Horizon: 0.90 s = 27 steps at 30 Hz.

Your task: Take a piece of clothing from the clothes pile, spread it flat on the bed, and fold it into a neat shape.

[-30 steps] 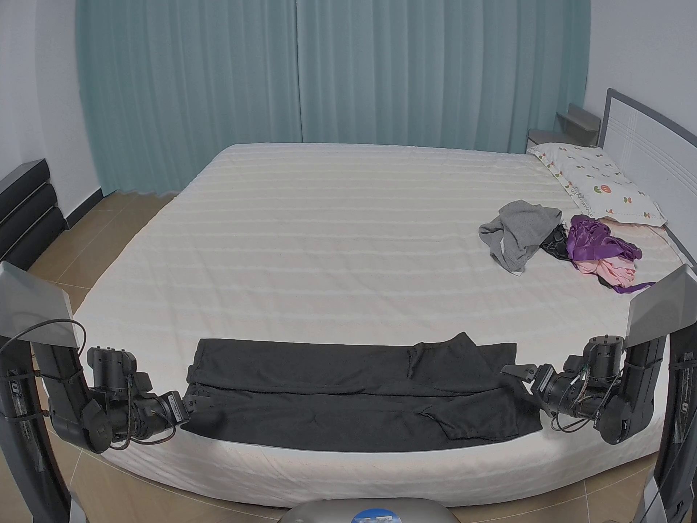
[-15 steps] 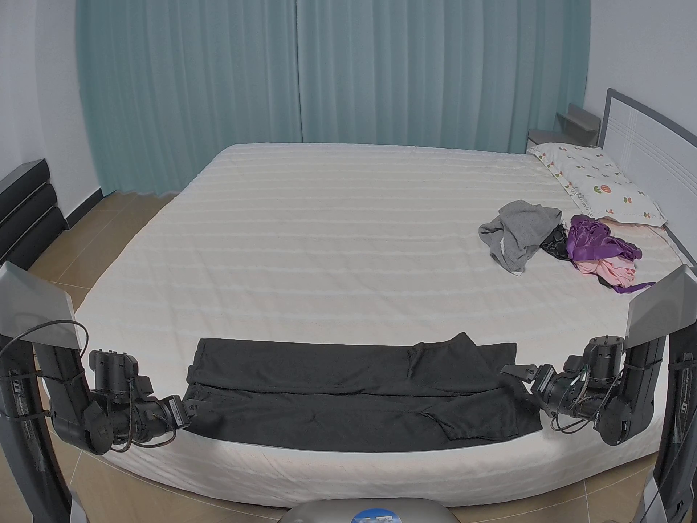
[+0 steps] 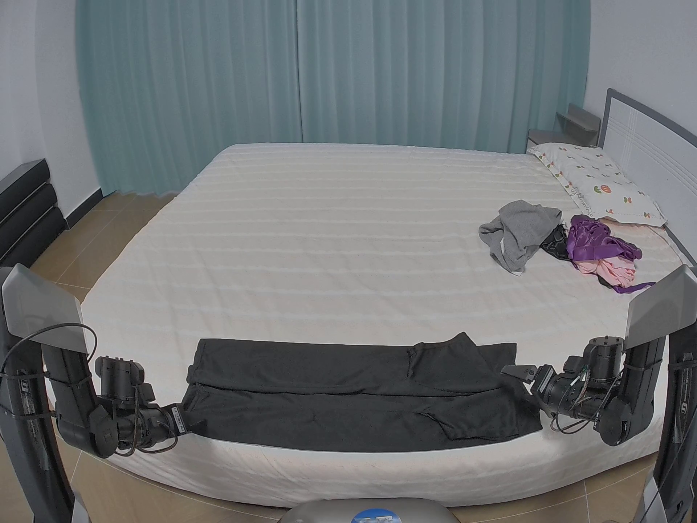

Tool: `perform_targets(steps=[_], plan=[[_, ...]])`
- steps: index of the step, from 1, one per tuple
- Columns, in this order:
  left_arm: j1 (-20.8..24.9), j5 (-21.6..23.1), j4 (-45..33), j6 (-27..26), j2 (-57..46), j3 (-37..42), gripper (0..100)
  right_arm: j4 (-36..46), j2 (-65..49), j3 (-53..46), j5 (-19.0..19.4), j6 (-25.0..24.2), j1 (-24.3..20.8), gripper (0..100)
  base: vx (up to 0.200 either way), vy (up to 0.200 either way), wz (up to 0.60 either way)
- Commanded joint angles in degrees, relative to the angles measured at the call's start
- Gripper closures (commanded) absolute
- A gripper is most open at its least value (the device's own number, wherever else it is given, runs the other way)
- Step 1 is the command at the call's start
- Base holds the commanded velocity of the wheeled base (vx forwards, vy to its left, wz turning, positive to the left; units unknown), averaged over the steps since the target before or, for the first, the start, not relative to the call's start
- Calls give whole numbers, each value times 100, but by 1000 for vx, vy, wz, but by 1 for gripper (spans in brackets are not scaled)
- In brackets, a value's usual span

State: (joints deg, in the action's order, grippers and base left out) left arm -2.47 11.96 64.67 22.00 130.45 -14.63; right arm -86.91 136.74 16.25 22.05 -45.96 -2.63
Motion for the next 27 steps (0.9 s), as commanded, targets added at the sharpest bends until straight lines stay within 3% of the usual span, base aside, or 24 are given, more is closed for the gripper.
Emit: perform_targets(steps=[1,6,23,24,27], plan=[[-7,-106,10,6,15,92,100,-2,10,10,10,-1,8,0,0,0,0],[-16,-422,10,6,15,153,100,-2,10,10,10,-1,8,0,0,0,0],[-7,-598,10,76,7,250,100,-10,10,10,10,-10,8,0,0,0,0],[-7,-598,10,76,15,250,0,-10,10,10,1,-1,8,0,0,0,0],[-7,-607,19,111,-20,215,0,-10,10,10,10,-10,8,0,0,0,0]])
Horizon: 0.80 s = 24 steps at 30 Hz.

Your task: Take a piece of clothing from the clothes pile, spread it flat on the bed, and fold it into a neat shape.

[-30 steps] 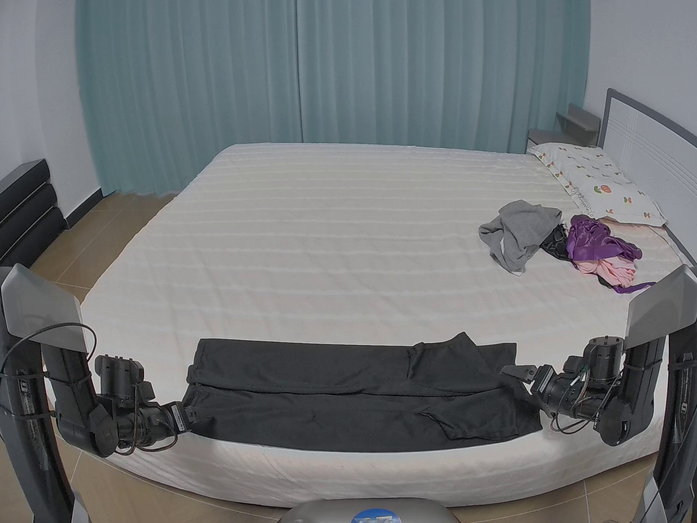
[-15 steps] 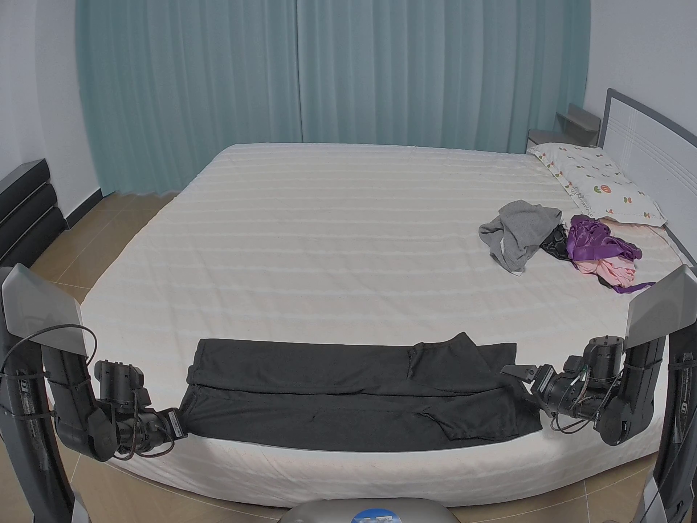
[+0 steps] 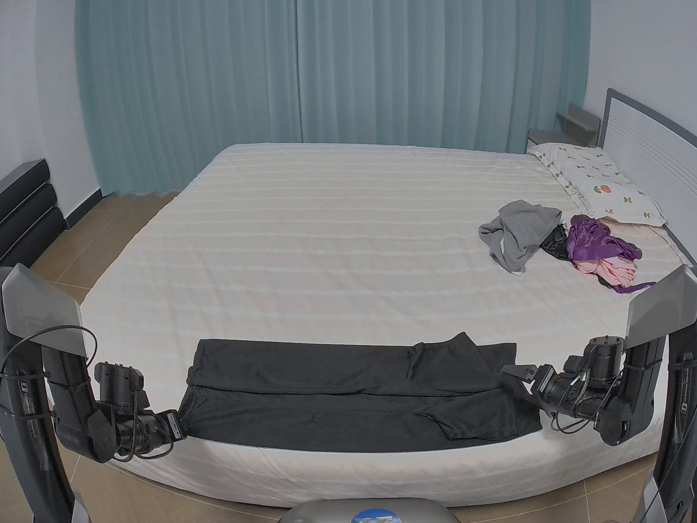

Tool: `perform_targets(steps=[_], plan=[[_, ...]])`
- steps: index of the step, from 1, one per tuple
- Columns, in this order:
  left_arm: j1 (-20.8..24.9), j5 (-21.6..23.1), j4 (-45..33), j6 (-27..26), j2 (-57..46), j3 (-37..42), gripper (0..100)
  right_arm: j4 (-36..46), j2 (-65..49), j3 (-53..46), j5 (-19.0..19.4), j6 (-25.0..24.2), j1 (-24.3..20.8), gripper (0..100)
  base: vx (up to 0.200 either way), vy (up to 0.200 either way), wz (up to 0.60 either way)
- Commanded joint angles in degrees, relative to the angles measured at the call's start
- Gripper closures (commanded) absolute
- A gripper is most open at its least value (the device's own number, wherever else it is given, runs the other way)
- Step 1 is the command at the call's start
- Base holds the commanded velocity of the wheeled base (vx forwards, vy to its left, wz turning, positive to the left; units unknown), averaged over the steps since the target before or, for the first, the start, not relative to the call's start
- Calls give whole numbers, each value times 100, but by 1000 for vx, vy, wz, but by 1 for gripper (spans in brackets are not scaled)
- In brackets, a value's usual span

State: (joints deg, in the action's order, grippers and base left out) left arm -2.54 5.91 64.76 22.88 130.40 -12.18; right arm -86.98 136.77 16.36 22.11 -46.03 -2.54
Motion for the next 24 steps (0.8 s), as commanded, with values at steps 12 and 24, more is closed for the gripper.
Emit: perform_targets(steps=[12,24], plan=[[-19,112,-68,586,-815,-575,0,-3,17,-1,-5,-2,-1,0,0,0,0],[579,490,-77,507,3,-1322,0,-12,17,-1,-5,-2,-10,0,0,0,0]])
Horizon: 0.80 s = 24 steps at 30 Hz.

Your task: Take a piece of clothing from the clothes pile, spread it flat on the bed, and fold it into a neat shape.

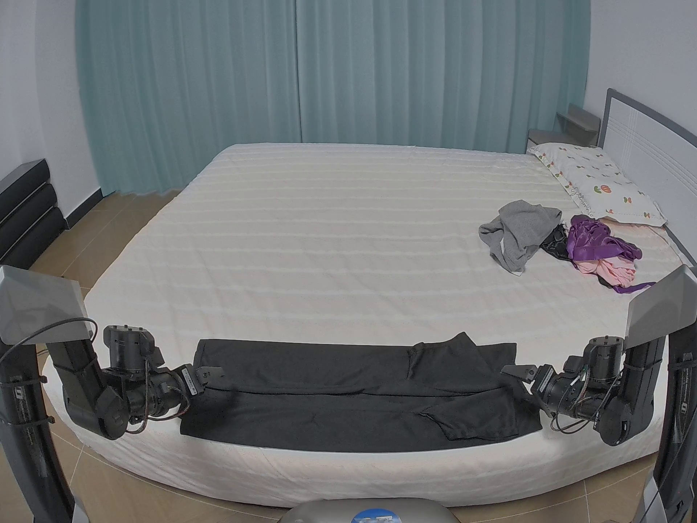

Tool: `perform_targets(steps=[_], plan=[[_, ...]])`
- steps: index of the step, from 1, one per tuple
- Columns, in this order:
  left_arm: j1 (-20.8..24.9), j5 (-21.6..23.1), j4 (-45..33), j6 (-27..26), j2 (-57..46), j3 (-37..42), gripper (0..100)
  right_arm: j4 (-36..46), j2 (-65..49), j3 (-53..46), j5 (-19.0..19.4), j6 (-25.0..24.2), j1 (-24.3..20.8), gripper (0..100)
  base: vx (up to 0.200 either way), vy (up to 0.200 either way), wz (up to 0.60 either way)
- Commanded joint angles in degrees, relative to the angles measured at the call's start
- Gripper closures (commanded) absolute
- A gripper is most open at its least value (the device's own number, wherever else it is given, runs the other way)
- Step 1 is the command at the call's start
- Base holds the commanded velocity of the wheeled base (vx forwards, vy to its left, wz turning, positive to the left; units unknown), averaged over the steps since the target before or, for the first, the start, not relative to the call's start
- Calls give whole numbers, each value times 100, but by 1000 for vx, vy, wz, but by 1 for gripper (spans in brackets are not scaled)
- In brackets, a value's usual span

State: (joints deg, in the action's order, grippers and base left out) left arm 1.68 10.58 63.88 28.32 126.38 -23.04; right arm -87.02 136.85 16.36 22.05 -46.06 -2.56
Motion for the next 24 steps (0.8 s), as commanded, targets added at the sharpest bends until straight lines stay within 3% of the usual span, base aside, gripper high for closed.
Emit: perform_targets(steps=[1,8,24], plan=[[166,23,19,-46,440,-271,0,0,8,-1,1,0,-8,0,0,0,0],[131,23,19,-318,686,-368,0,0,8,-1,1,0,-8,0,0,0,0],[-36,14,28,-371,800,-465,0,-8,8,-1,1,9,-16,0,0,0,0]])
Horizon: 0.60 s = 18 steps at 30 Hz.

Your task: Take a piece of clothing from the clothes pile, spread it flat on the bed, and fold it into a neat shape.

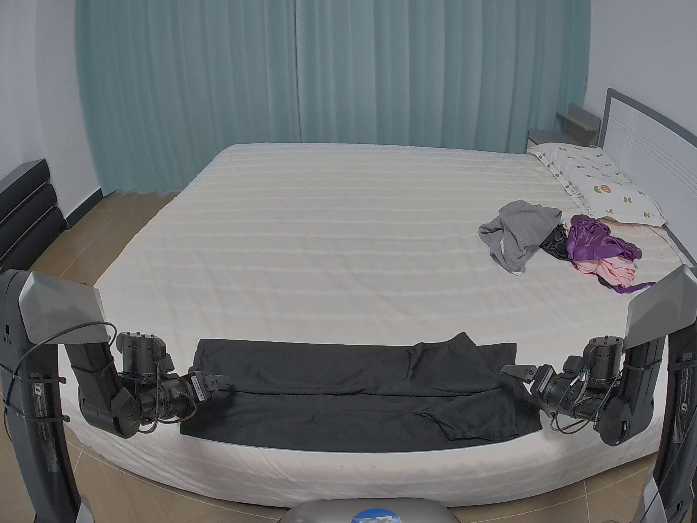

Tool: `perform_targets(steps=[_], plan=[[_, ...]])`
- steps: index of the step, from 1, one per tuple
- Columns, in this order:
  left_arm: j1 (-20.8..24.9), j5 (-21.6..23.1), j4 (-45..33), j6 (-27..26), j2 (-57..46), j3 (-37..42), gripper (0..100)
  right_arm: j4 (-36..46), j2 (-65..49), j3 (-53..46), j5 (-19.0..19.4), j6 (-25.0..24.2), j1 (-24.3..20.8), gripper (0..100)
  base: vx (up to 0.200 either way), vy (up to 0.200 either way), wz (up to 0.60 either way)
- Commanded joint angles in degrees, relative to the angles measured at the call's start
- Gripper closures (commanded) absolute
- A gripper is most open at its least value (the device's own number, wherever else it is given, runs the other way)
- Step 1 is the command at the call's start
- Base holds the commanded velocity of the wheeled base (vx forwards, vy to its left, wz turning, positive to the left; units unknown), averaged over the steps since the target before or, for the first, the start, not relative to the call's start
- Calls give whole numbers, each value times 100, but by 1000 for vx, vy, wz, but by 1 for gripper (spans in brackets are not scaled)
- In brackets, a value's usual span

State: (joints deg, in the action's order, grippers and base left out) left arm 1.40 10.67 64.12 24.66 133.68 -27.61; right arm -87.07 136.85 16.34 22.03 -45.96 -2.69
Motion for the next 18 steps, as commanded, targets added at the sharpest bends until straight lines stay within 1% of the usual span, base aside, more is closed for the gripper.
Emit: perform_targets(steps=[1,3,4,9,18], plan=[[-8,6,30,-5,123,-7,0,-3,8,1,3,-1,-3,0,0,0,0],[-8,6,48,-5,176,-34,0,-3,8,1,3,-1,-3,0,0,0,0],[-8,6,39,-5,202,-60,100,-3,8,-8,3,-1,-3,0,0,0,0],[-44,6,48,12,220,-60,100,-3,17,-8,3,-1,-3,0,0,0,0],[-281,-47,65,48,167,-7,100,-3,8,-8,3,-1,-3,0,0,0,0]])
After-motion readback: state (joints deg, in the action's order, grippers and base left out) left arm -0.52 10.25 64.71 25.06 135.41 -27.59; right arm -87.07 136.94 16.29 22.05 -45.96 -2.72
